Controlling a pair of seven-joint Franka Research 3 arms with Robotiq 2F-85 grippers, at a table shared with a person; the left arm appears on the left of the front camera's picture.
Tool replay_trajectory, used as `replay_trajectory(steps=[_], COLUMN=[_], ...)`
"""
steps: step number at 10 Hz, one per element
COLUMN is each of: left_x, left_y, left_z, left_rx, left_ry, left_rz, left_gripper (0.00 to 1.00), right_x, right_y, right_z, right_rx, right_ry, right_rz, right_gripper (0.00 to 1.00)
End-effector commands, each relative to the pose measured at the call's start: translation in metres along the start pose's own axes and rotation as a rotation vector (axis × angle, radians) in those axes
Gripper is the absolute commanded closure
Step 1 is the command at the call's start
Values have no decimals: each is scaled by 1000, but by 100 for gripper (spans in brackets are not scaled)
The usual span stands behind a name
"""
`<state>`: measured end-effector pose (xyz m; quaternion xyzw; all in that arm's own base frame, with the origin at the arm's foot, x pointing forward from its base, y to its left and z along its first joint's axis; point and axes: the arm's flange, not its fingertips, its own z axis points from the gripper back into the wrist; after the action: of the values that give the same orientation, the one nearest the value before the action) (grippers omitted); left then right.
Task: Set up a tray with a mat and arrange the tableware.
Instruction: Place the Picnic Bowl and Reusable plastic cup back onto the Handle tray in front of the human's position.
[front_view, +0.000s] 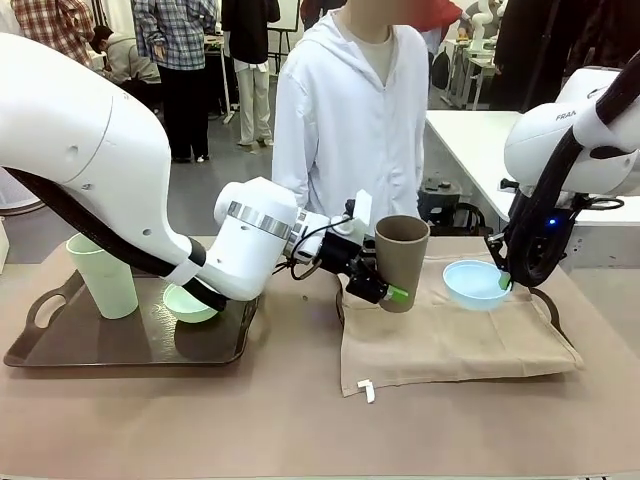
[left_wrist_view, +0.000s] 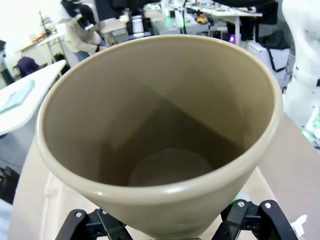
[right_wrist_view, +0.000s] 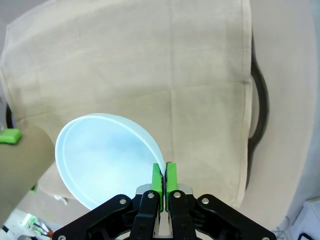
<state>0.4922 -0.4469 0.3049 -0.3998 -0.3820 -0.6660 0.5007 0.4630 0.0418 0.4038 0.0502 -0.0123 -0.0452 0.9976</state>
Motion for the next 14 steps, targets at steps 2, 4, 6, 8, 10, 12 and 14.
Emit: replay_trajectory(steps=[2,4,6,8,10,12,14], left_x=[-6,-13,-18,-24,-32,-37,-39], left_y=[10,20,27,35,41,44,45], left_z=[-18,-24,-27,-32,-34,-33,-34], left_rx=[-23,-4,14,23,23,28,23], left_ry=[8,12,3,1,4,5,-1], left_rz=[-112,-162,-176,-174,-131,-110,-65], left_gripper=[18,18,18,18,18,18,0], right_x=[11,15,17,18,20,23,24], right_y=[-9,-8,-6,-6,-6,-8,-9], right_z=[-18,-28,-36,-43,-49,-53,-56], right_rx=[48,33,24,20,18,15,16], right_ry=[-36,-26,-22,-15,-12,-8,7], right_rz=[14,17,21,24,27,32,40], right_gripper=[96,96,96,96,96,96,42])
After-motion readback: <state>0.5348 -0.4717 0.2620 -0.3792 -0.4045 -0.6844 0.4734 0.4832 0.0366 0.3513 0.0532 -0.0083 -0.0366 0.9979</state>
